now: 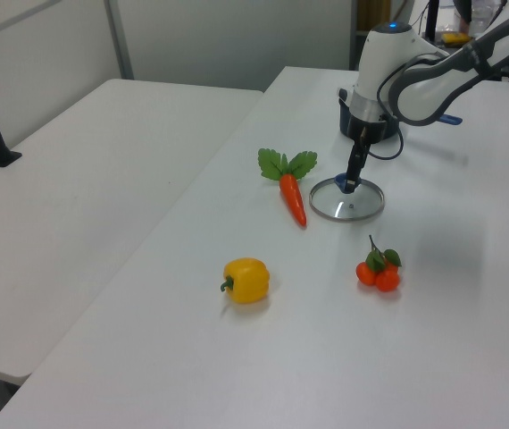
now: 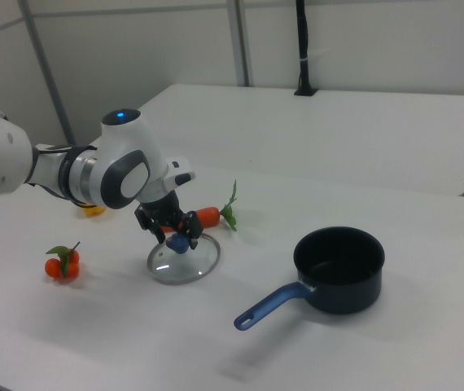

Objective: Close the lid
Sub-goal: 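Close the gripper on the blue knob of the glass lid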

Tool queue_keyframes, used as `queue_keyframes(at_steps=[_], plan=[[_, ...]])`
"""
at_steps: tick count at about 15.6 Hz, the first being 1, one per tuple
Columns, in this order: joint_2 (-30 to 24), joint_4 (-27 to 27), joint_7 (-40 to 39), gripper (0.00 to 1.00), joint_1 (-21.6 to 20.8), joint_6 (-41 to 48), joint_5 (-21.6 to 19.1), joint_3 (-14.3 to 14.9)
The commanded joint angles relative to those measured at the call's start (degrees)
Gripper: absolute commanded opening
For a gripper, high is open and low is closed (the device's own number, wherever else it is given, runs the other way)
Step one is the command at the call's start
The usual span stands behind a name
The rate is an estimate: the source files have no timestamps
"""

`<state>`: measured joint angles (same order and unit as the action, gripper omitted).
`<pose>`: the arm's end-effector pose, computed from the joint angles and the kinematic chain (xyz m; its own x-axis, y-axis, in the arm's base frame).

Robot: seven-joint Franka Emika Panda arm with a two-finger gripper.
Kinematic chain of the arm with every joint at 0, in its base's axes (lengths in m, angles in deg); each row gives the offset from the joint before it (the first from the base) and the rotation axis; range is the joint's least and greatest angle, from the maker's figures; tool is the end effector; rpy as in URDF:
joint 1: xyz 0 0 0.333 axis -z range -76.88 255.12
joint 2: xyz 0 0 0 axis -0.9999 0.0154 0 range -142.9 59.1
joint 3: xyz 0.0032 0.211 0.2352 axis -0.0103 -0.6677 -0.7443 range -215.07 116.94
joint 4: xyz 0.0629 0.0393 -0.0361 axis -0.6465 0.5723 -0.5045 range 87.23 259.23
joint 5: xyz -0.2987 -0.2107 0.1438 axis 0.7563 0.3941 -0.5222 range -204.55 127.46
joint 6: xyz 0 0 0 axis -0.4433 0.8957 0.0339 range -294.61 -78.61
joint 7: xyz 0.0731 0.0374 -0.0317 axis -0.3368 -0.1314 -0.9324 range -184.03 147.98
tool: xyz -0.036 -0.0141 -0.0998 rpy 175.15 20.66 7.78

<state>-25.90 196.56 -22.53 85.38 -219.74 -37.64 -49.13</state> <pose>0.6210 0.0413 0.3459 0.9702 0.1552 0.1859 0.1529 -0.9879 0.0266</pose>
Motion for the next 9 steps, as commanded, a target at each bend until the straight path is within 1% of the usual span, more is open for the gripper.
queue_keyframes(at_steps=[1,5,7,9], plan=[[0.17,0.41,-0.86,0.81,0.22,-2.25,-1.17,-0.20],[0.78,0.41,0.11,0.79,0.05,-3.05,-1.26,-0.28],[0.88,0.32,0.46,0.75,-0.13,-3.05,-1.26,-0.29],[0.88,0.23,0.73,0.75,-0.13,-3.05,-1.26,-0.29]])
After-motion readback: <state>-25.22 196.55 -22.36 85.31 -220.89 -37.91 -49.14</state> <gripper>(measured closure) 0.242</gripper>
